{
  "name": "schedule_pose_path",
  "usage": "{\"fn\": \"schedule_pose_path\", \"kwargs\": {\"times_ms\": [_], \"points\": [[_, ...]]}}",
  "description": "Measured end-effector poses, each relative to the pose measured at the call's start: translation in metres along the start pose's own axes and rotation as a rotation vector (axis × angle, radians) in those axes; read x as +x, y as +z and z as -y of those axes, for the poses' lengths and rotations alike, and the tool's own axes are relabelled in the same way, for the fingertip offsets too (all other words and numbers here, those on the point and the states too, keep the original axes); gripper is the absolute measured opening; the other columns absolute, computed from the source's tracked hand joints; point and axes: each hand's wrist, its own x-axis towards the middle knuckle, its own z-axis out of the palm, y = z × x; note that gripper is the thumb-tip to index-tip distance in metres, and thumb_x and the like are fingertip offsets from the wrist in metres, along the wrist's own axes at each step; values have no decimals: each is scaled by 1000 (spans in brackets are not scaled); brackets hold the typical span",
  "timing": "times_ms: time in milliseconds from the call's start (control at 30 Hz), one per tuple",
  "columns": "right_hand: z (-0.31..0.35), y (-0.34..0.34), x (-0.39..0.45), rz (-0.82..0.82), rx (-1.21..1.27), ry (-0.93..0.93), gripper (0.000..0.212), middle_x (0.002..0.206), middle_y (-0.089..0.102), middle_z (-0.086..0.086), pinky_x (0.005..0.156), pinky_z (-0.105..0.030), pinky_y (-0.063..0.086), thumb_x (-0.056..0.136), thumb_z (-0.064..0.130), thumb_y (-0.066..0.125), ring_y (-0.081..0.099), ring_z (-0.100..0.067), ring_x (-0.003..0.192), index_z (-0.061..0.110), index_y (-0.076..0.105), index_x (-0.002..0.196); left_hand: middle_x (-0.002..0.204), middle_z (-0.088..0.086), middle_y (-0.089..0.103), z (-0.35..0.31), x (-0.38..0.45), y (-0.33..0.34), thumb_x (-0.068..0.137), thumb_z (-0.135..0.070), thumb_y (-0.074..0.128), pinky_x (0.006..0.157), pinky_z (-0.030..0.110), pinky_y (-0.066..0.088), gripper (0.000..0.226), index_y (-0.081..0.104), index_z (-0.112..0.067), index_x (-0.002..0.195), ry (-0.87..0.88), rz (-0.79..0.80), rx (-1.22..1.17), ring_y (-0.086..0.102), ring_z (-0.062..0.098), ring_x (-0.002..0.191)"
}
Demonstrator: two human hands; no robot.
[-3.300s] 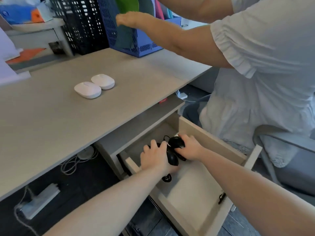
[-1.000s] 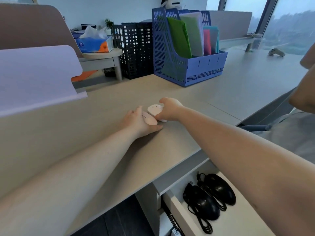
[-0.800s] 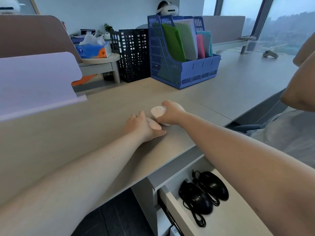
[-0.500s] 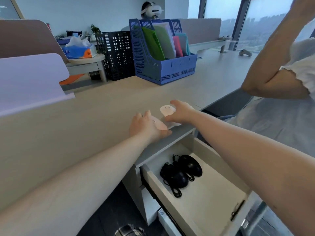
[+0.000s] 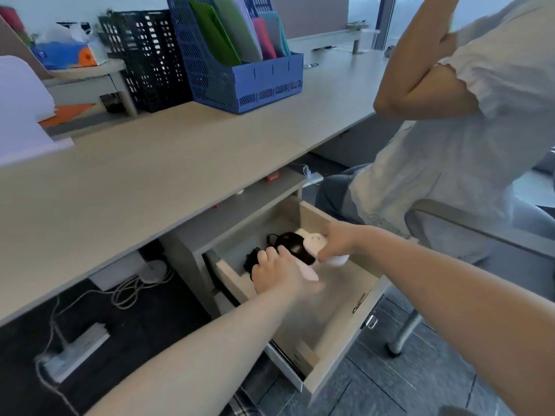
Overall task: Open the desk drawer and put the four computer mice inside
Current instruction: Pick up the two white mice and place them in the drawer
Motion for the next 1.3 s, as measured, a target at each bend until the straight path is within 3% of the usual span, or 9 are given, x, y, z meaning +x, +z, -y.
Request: {"fn": "schedule_pose_path", "kwargs": {"times_ms": [267,433,633,833,967,1067,1133,1200,1300], "points": [[-26,34,27,112,-87,0,79,129,52,-10,93,-42,55,68,36,73,60,-29,111,10,42,135,127,4,44,-3,3,51,55,-75,67,96,34,37,101,40,-12,130,1,66,-10,37,24,119],[-32,55,43,150,-147,-20,73,127,53,-10,92,-37,52,65,34,77,56,-26,108,9,44,126,129,4,43,-9,14,64,53,-72,72,99,35,36,106,37,-10,132,-2,135,-11,38,24,120],[-32,64,57,99,-174,-66,74,126,53,-11,88,-35,48,65,37,82,55,-29,115,8,46,122,126,6,36,-9,20,77,47,-69,79,96,37,42,119,32,-6,135,-4,241,-1,43,25,118],[-36,65,62,81,-206,-73,79,131,53,-12,92,-34,46,66,42,81,54,-30,119,7,45,126,121,6,36,-9,22,77,45,-70,79,90,38,46,118,34,-6,133,7,250,7,47,24,113],[-37,63,60,53,-161,-56,78,139,49,-14,101,-37,45,78,48,69,50,-31,125,5,41,137,120,5,36,-9,21,75,45,-72,78,85,38,46,116,34,-8,132,4,256,33,51,24,110],[-35,55,49,-55,-147,-43,60,139,52,-14,104,-37,42,91,42,55,49,-32,127,6,44,137,122,6,37,-7,19,65,52,-67,79,80,37,45,107,36,-9,130,50,218,35,53,26,106],[-35,45,40,-183,-128,-13,45,129,59,-14,96,-37,45,93,36,50,55,-32,118,7,53,127,126,8,38,-5,21,52,62,-62,75,82,39,46,95,38,-10,132,88,179,-17,54,29,107],[-39,31,26,-295,-93,84,34,121,62,-12,87,-36,46,92,27,46,58,-31,110,9,56,120,126,10,42,-5,27,30,77,-55,65,82,39,46,72,44,-11,130,112,117,-55,54,32,108],[-48,15,-8,-436,-84,309,35,121,57,-12,88,-42,49,88,16,47,54,-33,113,11,51,122,124,12,46,-8,30,-9,90,-39,55,85,40,45,45,50,-10,124,138,5,-39,52,32,110]]}}
